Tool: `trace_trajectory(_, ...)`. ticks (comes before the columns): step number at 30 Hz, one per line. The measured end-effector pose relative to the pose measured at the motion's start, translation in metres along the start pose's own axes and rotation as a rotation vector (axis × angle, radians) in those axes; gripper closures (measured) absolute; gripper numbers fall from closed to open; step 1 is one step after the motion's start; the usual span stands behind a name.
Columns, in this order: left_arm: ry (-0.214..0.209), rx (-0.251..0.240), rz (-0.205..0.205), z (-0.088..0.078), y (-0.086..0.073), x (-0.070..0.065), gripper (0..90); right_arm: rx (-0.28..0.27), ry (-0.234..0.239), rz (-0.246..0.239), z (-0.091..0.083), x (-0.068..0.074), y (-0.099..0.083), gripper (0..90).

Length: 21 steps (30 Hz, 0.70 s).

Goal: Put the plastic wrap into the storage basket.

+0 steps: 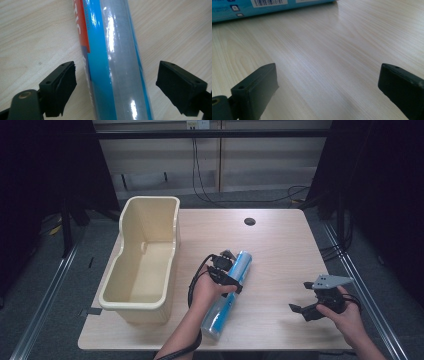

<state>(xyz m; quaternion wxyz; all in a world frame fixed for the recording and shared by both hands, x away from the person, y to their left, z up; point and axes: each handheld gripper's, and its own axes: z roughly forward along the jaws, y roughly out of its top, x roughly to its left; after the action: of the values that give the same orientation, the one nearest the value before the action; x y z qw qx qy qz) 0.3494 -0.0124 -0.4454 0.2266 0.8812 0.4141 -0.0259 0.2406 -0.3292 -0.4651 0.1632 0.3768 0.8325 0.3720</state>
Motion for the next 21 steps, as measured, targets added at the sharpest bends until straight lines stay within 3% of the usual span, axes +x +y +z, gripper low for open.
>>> trace_trajectory(2,0.013,0.009,0.01,0.0,0.0,0.001,17.7,0.0,0.002,-0.001,0.0,0.0,0.0,2.2)
trace_trajectory(3,0.0,0.017,-0.019,0.003,-0.001,0.002,17.0,-0.002,0.004,-0.001,0.0,0.0,0.0,2.3)
trace_trajectory(8,-0.003,0.013,-0.031,0.009,-0.003,0.002,20.4,-0.005,0.004,0.001,0.001,-0.001,0.0,2.2)
trace_trajectory(9,-0.001,0.031,-0.036,0.013,-0.003,0.001,21.5,-0.004,0.006,0.004,0.0,-0.001,0.0,2.3)
trace_trajectory(11,0.001,0.042,-0.025,0.016,-0.003,0.002,21.8,-0.001,0.003,0.004,0.0,0.0,0.0,2.2)
trace_trajectory(14,0.002,0.037,-0.063,0.018,-0.003,0.001,22.8,0.0,0.002,0.004,0.0,0.0,0.0,2.3)
trace_trajectory(17,0.015,0.061,-0.049,0.022,-0.002,-0.001,26.7,0.002,0.007,0.0,0.001,-0.001,0.0,2.3)
trace_trajectory(21,0.027,0.057,-0.049,0.025,-0.002,-0.003,28.7,0.003,0.008,-0.002,0.001,-0.001,0.0,2.3)
